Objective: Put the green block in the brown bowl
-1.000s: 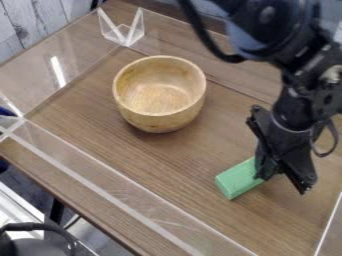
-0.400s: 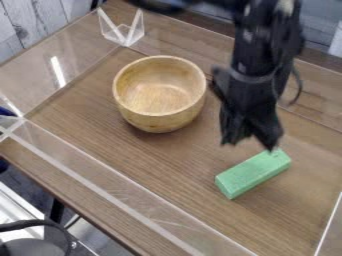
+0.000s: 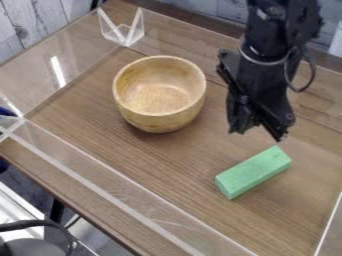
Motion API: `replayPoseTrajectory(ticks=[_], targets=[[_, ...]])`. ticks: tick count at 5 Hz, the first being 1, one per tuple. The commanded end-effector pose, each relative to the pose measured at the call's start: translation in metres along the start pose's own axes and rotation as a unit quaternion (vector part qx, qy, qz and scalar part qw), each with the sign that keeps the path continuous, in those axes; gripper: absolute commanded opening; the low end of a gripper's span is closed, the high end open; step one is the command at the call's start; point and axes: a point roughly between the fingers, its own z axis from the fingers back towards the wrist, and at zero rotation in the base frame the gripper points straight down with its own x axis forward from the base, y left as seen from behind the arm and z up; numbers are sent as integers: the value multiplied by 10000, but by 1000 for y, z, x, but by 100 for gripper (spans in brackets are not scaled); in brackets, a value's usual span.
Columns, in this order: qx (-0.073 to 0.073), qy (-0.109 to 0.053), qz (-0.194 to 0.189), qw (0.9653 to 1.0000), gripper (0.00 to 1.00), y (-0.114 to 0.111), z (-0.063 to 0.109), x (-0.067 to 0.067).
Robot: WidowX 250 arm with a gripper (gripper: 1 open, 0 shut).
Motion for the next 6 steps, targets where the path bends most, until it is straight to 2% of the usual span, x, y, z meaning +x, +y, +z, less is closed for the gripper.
replayPoseTrajectory(ticks=[1,2,4,6], targets=[[-55,-192,-24,9998,100,-1,1,16],[-121,-92,-82,9999,100,-3,-11,21],[-402,-156,-350,9985,100,3,-28,13],[-525,-141,-455,9975,100,-5,-45,19]])
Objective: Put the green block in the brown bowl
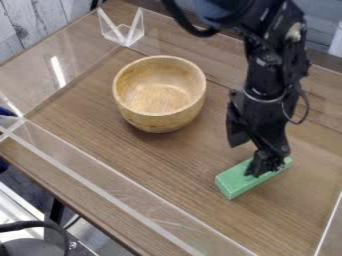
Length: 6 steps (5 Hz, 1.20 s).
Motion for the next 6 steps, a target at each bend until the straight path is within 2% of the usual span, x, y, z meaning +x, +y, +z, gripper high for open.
replayPoseTrajectory(ticks=[1,2,4,6], targets=[[94,-218,-76,9997,100,4,-2,14],[113,-171,-128,9997,100,4,-15,16],[275,16,-1,9996,100,1,-30,4],[103,-115,-24,9999,100,5,-43,17]])
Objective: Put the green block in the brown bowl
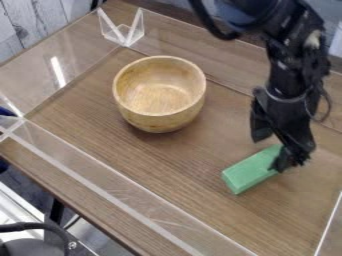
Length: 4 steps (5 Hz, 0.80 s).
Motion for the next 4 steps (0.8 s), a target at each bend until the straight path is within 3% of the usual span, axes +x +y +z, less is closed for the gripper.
replayPoseTrajectory(ticks=[1,2,3,4], targets=[[21,367,-142,9992,100,-1,5,-5],[65,498,-124,9987,0,1,14,-5],[157,609,-113,9980,0,2,19,-6],[124,600,32,9981,0,5,21,-7]])
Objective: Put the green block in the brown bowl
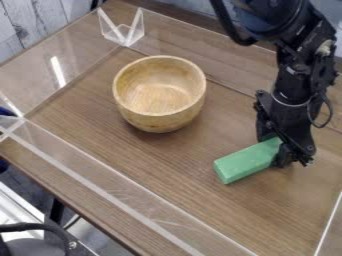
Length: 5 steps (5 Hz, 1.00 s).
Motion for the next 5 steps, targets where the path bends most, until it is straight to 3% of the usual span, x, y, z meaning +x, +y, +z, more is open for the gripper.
replayPoseTrajectory(ticks=[1,2,4,5], targets=[[91,43,17,9999,0,8,18,3],[166,166,-4,9997,0,11,29,7],[120,170,52,9998,0,24,53,7],[322,139,327,9988,0,26,51,3]])
